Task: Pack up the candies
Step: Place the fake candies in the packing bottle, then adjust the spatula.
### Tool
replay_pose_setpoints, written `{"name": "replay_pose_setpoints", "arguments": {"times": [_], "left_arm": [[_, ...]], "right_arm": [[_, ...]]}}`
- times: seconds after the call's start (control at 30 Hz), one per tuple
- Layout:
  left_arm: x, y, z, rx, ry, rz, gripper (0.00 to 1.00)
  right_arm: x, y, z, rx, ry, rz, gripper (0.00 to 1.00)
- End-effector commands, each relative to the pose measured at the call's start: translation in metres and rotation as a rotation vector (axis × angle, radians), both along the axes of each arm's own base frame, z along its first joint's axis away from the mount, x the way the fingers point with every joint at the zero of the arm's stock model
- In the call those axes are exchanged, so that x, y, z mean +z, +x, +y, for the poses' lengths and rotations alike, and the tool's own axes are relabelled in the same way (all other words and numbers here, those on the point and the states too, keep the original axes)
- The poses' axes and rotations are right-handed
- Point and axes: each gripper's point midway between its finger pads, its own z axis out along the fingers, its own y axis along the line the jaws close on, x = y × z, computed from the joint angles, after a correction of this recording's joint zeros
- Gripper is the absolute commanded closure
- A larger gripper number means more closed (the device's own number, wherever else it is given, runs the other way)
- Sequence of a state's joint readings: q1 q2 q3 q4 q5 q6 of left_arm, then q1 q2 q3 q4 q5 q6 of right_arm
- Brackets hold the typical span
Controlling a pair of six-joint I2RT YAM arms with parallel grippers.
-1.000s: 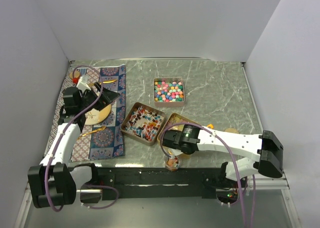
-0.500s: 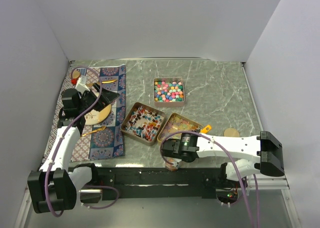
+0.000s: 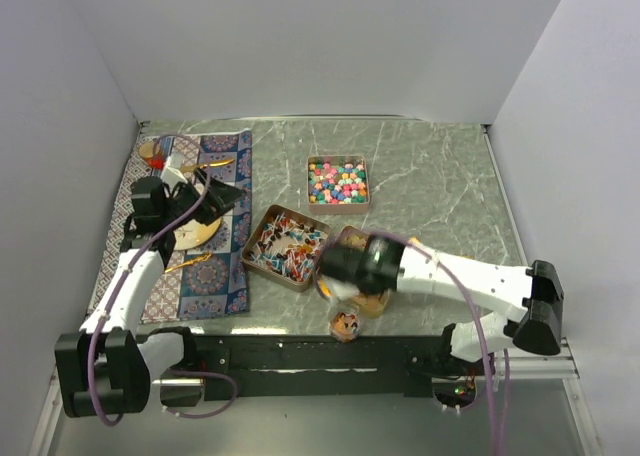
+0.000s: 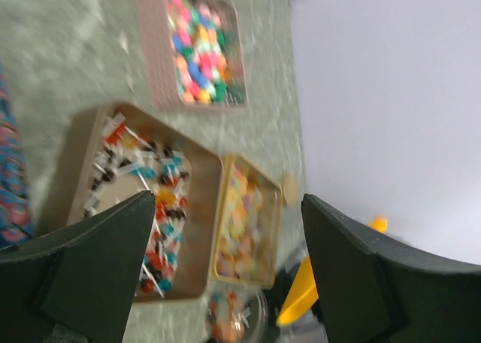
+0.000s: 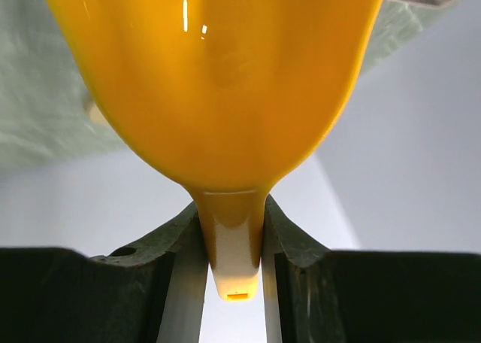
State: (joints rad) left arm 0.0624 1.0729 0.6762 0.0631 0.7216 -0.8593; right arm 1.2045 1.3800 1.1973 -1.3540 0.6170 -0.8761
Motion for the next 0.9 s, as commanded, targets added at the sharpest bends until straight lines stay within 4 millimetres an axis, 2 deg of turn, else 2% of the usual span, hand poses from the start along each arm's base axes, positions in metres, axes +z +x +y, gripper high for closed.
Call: {"name": "replay_pose_setpoints", "arguments": {"times": [0.0,0.03,0.07,0.13,0.17,0.2,0.23,0.27,0.3,0.33,0.37,0.43,0.47,0.57,0.6,0.63,0.73,0.83,0.87], "left_arm": [[0.023,-0.004,-0.031,-0.199,-0.023,-0.043,0.16],[0.026,-0.008,-0.042,-0.257,-0.019,-0.059,0.16],[0.040,-0.010,-0.050,-0.324,-0.031,-0.109,0.15],[0.039,-0.002,-0.058,-0.378,-0.034,-0.106,0.15],[0.052,0.003,-0.062,-0.404,-0.035,-0.137,0.14],[0.047,0.008,-0.067,-0.443,-0.049,-0.112,0.15],[0.047,0.011,-0.071,-0.462,-0.052,-0.105,0.15],[0.055,0.016,-0.074,-0.479,-0.058,-0.117,0.15],[0.052,0.023,-0.077,-0.507,-0.075,-0.118,0.16],[0.052,0.025,-0.082,-0.515,-0.100,-0.097,0.16],[0.057,0.031,-0.084,-0.517,-0.104,-0.107,0.17],[0.050,0.038,-0.093,-0.533,-0.113,-0.082,0.18],[0.053,0.042,-0.096,-0.537,-0.109,-0.091,0.19],[0.041,0.048,-0.105,-0.547,-0.115,-0.060,0.23],[0.036,0.048,-0.108,-0.552,-0.133,-0.029,0.26],[0.033,0.048,-0.110,-0.559,-0.136,-0.028,0.28],[0.020,0.051,-0.117,-0.570,-0.111,0.006,0.31],[0.005,0.060,-0.121,-0.549,-0.085,0.043,0.34],[-0.002,0.065,-0.121,-0.537,-0.082,0.061,0.35]], "right_arm": [[0.033,0.029,0.038,-0.201,0.366,0.129,1.00],[0.045,0.046,0.040,-0.235,0.437,0.117,1.00],[0.047,0.054,0.051,-0.227,0.492,0.122,1.00],[0.051,0.075,0.060,-0.223,0.537,0.093,1.00],[0.055,0.083,0.068,-0.216,0.573,0.076,1.00],[0.049,0.089,0.076,-0.220,0.579,0.094,1.00],[0.053,0.095,0.082,-0.216,0.597,0.091,1.00],[0.049,0.100,0.081,-0.229,0.588,0.096,1.00],[0.039,0.106,0.085,-0.238,0.564,0.107,1.00],[0.040,0.111,0.088,-0.251,0.577,0.101,1.00],[0.033,0.118,0.088,-0.274,0.568,0.116,1.00],[0.036,0.128,0.093,-0.300,0.606,0.118,1.00],[0.029,0.133,0.093,-0.318,0.592,0.128,1.00],[0.034,0.151,0.088,-0.378,0.634,0.111,1.00],[0.029,0.158,0.086,-0.410,0.635,0.125,1.00],[0.037,0.161,0.090,-0.422,0.676,0.131,1.00],[0.036,0.165,0.088,-0.437,0.688,0.139,1.00],[0.051,0.168,0.096,-0.388,0.750,0.111,1.00],[0.059,0.162,0.100,-0.358,0.786,0.135,1.00]]}}
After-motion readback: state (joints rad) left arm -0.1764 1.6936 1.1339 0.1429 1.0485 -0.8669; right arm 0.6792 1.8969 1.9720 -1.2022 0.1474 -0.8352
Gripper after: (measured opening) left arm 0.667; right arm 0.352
